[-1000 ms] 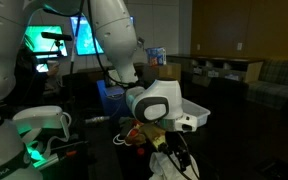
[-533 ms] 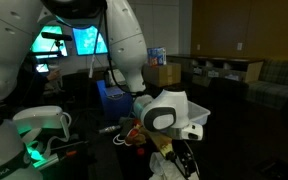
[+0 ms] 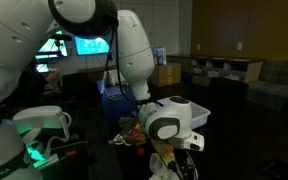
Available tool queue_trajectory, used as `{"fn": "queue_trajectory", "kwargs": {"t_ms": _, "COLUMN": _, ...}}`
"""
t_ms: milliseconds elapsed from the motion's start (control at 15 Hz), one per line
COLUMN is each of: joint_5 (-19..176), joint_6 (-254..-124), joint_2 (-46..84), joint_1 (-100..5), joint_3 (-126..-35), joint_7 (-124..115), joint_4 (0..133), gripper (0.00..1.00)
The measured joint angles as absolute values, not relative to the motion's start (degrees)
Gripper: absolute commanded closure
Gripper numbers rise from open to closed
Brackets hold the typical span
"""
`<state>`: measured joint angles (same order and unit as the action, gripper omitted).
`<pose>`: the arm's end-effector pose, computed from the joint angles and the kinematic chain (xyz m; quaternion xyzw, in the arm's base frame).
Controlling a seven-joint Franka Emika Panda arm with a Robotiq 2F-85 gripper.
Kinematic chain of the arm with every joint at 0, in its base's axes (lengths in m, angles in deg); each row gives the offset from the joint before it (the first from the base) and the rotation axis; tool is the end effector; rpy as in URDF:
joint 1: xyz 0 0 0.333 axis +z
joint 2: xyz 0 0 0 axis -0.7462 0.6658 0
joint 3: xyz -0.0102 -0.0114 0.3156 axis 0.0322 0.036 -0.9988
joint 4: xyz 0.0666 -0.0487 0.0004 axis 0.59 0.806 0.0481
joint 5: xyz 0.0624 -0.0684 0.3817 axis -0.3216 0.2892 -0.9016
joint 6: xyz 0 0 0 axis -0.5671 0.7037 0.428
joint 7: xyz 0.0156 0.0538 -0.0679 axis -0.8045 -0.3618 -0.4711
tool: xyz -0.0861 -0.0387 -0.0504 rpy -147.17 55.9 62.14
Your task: Use the towel to sweep all the contents on the table to the left
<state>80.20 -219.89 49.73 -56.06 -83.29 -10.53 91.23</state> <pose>0.5567 -0.0837 0.0372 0.9996 -0.0196 0.0094 0.0197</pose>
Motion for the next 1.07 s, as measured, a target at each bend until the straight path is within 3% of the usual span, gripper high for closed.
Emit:
{"fn": "queue_trajectory", "kwargs": {"t_ms": 600, "joint_5": 80.1, "joint_6": -213.5, "joint_2": 49.6, "joint_1": -56.9, "joint_3": -84.2, "joint_7": -14.1, "joint_4": 89.7, "gripper": 0.88}}
{"fn": "queue_trajectory", "kwargs": {"t_ms": 800, "joint_5": 80.1, "joint_6": -210.3, "joint_2": 48.7, "joint_1": -56.9, "joint_3": -84.2, "joint_7": -16.1, "joint_4": 89.9, "gripper": 0.93}}
{"fn": "queue_trajectory", "kwargs": {"t_ms": 1067, "joint_5": 80.9, "joint_6": -207.0, "joint_2": 47.0, "joint_1": -56.8, "joint_3": -83.6, "joint_7": -17.9, "joint_4": 91.2, "gripper": 0.92}}
